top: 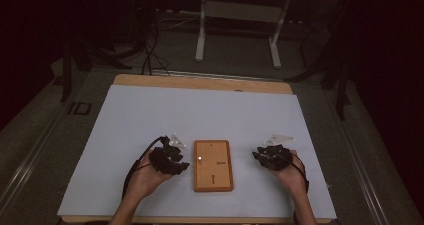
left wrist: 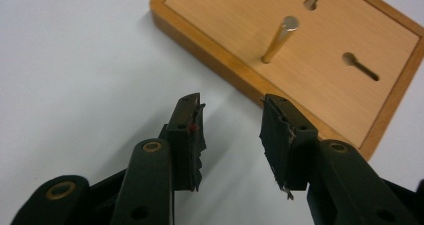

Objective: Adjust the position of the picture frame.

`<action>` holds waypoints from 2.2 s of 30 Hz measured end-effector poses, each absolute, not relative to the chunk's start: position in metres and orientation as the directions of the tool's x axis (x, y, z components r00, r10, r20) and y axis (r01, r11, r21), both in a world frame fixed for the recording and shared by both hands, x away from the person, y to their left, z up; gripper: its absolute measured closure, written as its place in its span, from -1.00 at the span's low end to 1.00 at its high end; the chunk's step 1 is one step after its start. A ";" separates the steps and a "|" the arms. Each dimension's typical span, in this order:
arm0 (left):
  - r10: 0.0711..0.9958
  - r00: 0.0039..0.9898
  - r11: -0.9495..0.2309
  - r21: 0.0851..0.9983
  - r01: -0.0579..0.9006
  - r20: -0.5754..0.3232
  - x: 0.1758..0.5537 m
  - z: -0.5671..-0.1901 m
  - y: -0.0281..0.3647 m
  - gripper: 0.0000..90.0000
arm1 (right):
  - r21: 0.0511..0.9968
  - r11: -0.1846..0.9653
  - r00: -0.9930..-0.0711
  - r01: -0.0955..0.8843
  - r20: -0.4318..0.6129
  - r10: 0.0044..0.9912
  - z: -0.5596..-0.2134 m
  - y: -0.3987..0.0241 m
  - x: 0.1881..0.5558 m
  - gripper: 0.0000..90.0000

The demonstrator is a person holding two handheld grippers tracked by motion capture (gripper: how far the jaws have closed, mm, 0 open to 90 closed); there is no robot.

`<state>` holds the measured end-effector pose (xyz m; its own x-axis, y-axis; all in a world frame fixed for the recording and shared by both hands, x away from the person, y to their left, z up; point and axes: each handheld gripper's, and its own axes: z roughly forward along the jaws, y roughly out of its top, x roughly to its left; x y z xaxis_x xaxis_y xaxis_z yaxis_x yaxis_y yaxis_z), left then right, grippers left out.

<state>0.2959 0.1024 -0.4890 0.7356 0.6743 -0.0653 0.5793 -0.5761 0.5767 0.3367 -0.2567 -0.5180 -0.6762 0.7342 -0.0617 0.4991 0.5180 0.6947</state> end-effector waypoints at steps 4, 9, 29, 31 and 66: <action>0.665 0.745 -0.587 0.581 0.563 -0.051 0.293 -0.483 0.095 0.33 | 0.696 0.516 -0.677 0.499 -0.059 0.734 -0.518 -0.257 0.336 0.50; 0.649 0.759 -0.602 0.569 0.561 -0.062 0.294 -0.484 0.080 0.38 | 0.701 0.510 -0.677 0.499 -0.052 0.734 -0.518 -0.256 0.335 0.50; 0.656 0.754 -0.626 0.528 0.574 -0.042 0.313 -0.498 0.047 0.73 | 0.707 0.509 -0.675 0.490 -0.062 0.736 -0.518 -0.257 0.334 0.49; 0.659 0.752 -0.633 0.520 0.574 -0.027 0.313 -0.497 0.045 0.78 | 0.707 0.509 -0.674 0.491 -0.061 0.736 -0.518 -0.257 0.334 0.49; 0.589 0.808 -0.645 0.595 0.480 -0.013 0.320 -0.480 0.048 0.89 | 0.703 0.517 -0.682 0.488 -0.062 0.729 -0.520 -0.256 0.335 0.49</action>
<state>0.3196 0.0478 -0.4797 0.8079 0.5891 -0.0130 0.4796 -0.6446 0.5954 0.3354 -0.2558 -0.5203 -0.6818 0.7289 -0.0625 0.4883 0.5170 0.7030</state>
